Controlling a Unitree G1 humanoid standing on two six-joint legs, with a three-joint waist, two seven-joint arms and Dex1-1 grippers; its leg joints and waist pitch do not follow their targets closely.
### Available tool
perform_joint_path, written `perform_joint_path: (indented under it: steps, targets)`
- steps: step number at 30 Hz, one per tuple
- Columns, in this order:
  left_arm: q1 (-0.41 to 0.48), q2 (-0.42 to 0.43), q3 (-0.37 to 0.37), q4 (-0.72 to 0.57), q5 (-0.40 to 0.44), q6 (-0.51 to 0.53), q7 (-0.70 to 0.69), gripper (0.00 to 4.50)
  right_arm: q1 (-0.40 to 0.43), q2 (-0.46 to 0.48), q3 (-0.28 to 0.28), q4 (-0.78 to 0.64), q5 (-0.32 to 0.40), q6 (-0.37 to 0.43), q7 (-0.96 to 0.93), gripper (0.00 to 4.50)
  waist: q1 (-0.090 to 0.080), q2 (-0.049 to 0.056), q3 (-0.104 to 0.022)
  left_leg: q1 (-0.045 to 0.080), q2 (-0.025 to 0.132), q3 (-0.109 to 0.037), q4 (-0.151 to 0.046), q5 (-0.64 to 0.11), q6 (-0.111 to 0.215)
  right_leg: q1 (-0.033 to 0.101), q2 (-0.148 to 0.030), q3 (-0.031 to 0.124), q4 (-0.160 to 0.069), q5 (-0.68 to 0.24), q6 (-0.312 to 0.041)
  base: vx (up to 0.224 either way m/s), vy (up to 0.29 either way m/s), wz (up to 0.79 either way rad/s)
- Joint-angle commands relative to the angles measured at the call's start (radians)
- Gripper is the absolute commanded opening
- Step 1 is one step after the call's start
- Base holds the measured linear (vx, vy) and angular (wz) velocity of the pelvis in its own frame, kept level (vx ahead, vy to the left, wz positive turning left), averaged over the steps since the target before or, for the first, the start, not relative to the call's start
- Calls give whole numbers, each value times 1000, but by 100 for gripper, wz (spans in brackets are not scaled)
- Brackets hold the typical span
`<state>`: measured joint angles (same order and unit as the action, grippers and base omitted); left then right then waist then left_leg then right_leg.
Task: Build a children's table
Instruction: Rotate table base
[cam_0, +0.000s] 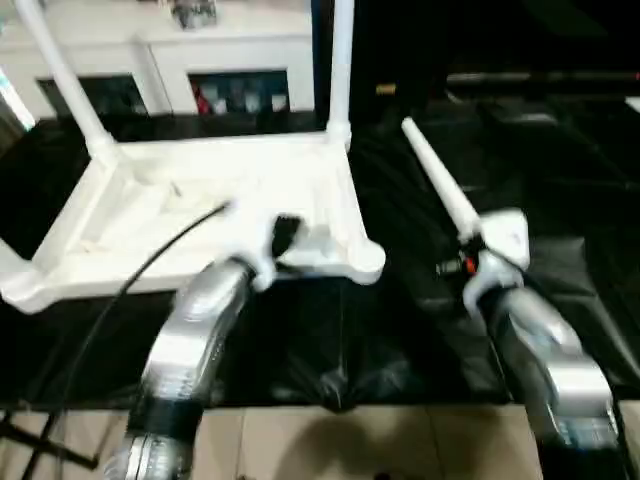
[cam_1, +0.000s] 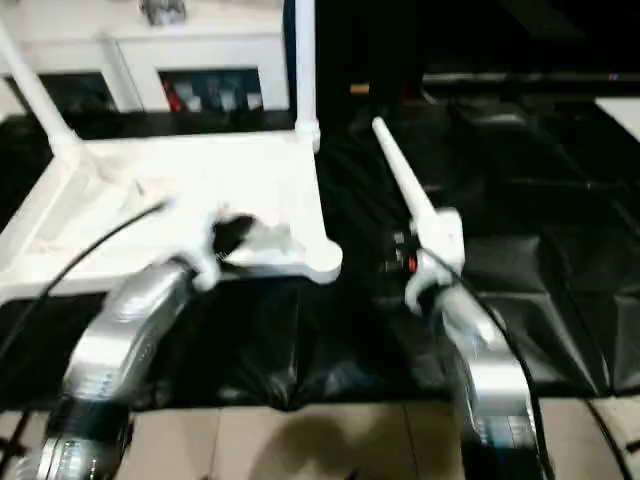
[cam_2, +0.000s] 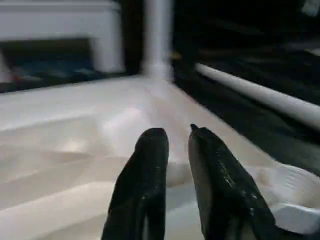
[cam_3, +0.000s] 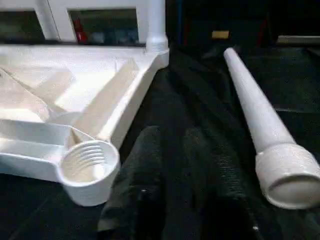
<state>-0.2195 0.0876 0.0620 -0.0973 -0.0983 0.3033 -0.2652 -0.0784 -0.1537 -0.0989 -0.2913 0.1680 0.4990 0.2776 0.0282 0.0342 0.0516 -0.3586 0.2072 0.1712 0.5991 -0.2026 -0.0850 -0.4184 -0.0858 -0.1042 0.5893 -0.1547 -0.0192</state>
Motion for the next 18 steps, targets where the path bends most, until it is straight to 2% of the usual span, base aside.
perform_joint_path:
  steps: [1, 2, 4, 5, 6, 7, 9, 11, 13, 14, 15, 16, 18]
  targets:
    - [13, -5, 29, -44, -1, 13, 33, 127, 7, 7, -17, -31, 19, 8, -11, 109, -3, -17, -55, -2, 3, 3, -66, -251, 60, 38, -34, 30, -113, -575, 6, 0, 0, 0]
    - [57, -20, 55, -77, 0, 14, 67, 132, 39, 6, -17, -31, 15, -1, -8, 120, -4, -19, -53, 2, 0, 3, -65, -267, 57, 34, -32, 27, -120, -601, 18, 0, 0, 0]
    - [87, -24, 66, -98, 12, 24, 90, 151, 57, 2, -15, -28, 4, -6, -8, 129, -7, -18, -52, 2, 6, -3, -74, -290, 48, 37, -32, 27, -124, -582, 32, 0, 0, 0]
    - [126, -41, 97, -115, 18, 7, 136, 151, 60, 7, -16, -29, 6, -3, -11, 129, -8, -19, -51, 3, 4, -4, -74, -302, 47, 36, -30, 25, -125, -581, 35, 0, 0, 0]
    - [137, -50, 109, -119, 16, 0, 154, 168, 58, 11, -18, -33, 9, -2, -15, 152, -11, -24, -54, -4, 3, -6, -75, -304, 45, 41, -29, 25, -123, -565, 39, 0, 0, 0]
    - [155, -51, 105, -138, 24, 14, 171, 175, 51, 12, -24, -49, 15, 11, -24, 163, -11, -26, -57, 1, 5, -6, -76, -304, 46, 39, -29, 28, -123, -551, 39, 0, 0, 0]
    - [160, -47, 98, -143, 33, 16, 172, 182, 50, 10, -23, -53, 17, 13, -24, 167, -6, -20, -59, -1, 10, -9, -79, -283, 50, 40, -31, 34, -117, -497, 24, 0, 0, 0]
    - [155, -56, 90, -130, 54, 31, 205, 201, 44, -6, -22, -42, 4, 5, -32, 202, -4, -21, -59, 3, 12, -6, -79, -281, 50, 36, -30, 39, -115, -465, 10, 0, 0, 0]
    - [140, -58, 90, -129, 47, 21, 202, 215, 29, -19, -21, -36, -4, 2, -29, 207, -3, -31, -61, -2, 12, -3, -78, -261, 52, 41, -31, 44, -107, -434, -2, 0, 0, 0]
    - [135, -64, 89, -132, 40, 15, 204, 216, 24, -25, -25, -23, -7, -11, -27, 213, -1, -29, -62, -3, 12, -4, -78, -249, 52, 44, -33, 46, -104, -422, -6, 0, 0, 0]
    - [133, -69, 88, -135, 36, 11, 206, 228, 22, -29, -28, -14, -9, -20, -25, 223, 1, -38, -65, -9, 13, -4, -77, -218, 56, 49, -36, 47, -96, -393, -12, 0, 0, 0]
    - [137, -73, 81, -137, 43, 9, 216, 243, 24, -33, -26, 0, -8, -26, -15, 236, 4, -28, -66, -10, 14, -5, -76, -196, 56, 50, -38, 49, -93, -363, -21, 0, 0, 0]
    - [140, -78, 71, -144, 42, 15, 220, 256, 21, -38, -23, 14, -10, -32, -11, 250, 2, -35, -67, -12, 15, -3, -75, -179, 59, 52, -36, 50, -89, -318, -38, 0, 0, 0]
